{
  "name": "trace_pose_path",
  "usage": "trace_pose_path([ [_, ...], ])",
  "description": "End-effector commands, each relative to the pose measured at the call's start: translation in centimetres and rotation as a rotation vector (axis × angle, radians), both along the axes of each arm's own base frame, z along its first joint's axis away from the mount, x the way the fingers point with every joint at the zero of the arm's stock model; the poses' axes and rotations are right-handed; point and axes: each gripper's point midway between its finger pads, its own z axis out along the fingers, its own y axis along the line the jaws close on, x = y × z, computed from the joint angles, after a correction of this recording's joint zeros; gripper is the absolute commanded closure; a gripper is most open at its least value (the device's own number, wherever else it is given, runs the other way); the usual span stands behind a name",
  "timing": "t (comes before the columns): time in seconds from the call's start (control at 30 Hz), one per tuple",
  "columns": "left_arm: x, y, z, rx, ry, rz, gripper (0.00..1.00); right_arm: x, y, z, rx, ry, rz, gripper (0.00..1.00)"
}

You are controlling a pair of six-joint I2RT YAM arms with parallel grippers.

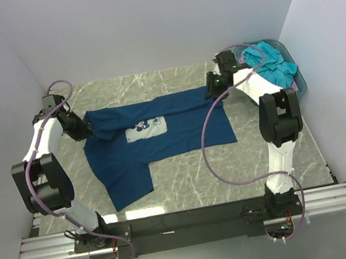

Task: Fold and stack the t-shirts
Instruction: Fold the tshirt

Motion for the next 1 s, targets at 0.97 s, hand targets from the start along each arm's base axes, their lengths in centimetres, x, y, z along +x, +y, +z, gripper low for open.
trace_pose_path([
  [0.97,-2.3,-8.8,4.0,-0.135,-0.085,-0.192,0.95,-4.4,8.7,2.8,0.086,-0.211,0.277,0.51],
])
